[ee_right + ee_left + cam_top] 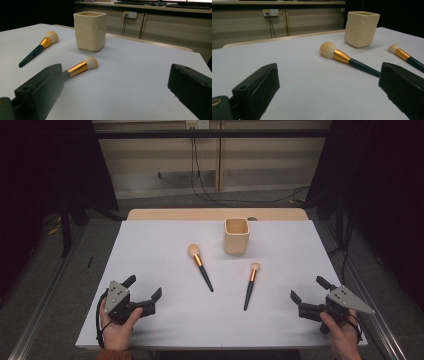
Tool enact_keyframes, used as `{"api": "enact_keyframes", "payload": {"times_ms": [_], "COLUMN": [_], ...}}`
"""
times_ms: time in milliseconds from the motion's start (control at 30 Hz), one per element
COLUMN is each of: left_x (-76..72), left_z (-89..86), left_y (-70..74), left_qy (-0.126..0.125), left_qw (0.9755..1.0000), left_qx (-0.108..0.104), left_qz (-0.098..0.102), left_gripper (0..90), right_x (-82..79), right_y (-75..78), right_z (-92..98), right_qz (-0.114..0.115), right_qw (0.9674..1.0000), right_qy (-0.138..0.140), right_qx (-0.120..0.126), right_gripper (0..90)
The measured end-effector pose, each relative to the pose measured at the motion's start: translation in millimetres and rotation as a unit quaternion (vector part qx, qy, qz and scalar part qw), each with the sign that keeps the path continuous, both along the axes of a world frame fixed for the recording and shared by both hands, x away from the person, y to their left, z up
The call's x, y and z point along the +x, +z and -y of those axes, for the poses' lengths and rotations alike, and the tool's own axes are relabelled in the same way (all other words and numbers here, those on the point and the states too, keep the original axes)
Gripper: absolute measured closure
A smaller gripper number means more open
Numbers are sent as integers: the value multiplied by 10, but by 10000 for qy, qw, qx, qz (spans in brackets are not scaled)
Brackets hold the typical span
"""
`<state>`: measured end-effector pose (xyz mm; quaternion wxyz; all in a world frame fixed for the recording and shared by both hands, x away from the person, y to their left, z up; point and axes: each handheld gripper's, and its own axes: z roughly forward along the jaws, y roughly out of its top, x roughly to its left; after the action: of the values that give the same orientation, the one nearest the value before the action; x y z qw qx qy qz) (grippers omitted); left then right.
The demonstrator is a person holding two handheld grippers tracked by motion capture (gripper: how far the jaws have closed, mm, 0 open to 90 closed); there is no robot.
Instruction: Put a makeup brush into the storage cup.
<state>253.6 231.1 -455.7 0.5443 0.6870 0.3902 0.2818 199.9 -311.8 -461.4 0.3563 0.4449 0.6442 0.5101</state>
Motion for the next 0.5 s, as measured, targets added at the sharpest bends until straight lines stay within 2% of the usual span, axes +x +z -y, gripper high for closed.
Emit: {"api": "enact_keyframes", "payload": {"times_ms": [233, 333, 500], "left_x": [7, -1, -23], "left_z": [5, 19, 45], "left_y": [-3, -1, 56], "left_qy": [-31, -120, -124], "left_qw": [9999, 9995, 9998], "left_qx": [-9, -199, -98], "left_qz": [-130, -227, -102], "left_gripper": [33, 35, 35], "right_x": [6, 11, 5], "right_y": [-11, -11, -11], "right_z": [-15, -27, -33], "right_qz": [-23, -27, -28], "right_qw": [10000, 10000, 10000], "right_qy": [19, 38, 26], "right_qx": [-5, 7, 8], "right_gripper": [0, 0, 0]}}
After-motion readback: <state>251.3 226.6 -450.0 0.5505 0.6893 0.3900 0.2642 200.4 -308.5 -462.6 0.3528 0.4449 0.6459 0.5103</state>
